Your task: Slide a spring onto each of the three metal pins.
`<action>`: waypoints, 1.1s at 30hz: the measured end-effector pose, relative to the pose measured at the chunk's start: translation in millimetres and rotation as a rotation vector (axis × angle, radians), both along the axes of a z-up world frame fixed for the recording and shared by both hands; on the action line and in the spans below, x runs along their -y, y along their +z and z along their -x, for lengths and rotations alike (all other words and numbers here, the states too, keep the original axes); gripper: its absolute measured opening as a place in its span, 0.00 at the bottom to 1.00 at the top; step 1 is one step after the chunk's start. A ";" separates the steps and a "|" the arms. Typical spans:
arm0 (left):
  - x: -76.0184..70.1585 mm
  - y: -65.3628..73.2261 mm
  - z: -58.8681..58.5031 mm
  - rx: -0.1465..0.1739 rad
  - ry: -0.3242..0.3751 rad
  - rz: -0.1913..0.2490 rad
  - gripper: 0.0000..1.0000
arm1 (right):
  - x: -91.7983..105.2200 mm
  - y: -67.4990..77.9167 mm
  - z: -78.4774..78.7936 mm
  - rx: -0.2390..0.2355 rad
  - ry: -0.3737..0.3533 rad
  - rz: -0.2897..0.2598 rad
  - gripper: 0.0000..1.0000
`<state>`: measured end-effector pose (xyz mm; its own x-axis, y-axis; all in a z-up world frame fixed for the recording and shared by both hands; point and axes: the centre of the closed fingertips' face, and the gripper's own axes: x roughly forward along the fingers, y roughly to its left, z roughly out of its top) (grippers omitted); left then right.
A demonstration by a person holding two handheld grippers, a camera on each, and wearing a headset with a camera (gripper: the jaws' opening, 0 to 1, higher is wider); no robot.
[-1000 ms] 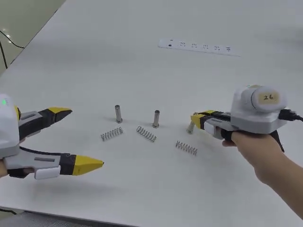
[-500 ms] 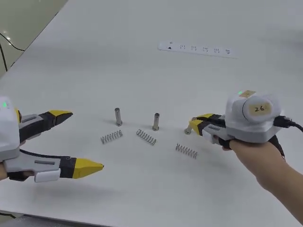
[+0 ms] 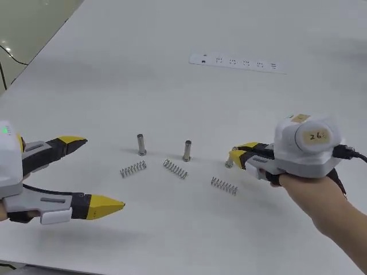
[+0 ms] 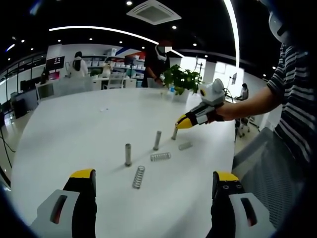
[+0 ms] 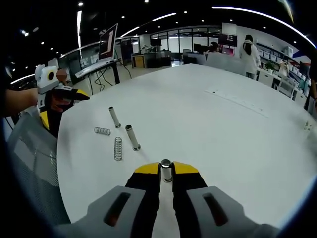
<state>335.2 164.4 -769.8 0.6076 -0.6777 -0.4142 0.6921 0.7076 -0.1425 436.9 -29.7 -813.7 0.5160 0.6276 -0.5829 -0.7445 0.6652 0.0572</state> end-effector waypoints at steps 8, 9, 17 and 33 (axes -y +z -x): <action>-1.0 0.4 0.4 0.000 0.002 -0.003 0.94 | 1.0 0.0 -0.6 -0.009 -0.010 -0.007 0.07; -1.1 0.4 0.5 0.001 0.002 -0.003 0.94 | 1.0 0.3 -0.9 -0.008 -0.010 -0.008 0.07; -1.4 1.2 1.1 0.001 0.003 -0.005 0.94 | 0.0 1.7 -0.6 -0.017 -0.021 -0.023 0.12; 0.5 0.3 2.5 -0.005 0.000 -0.005 0.94 | -1.1 4.2 6.4 -0.046 -0.051 -0.090 0.32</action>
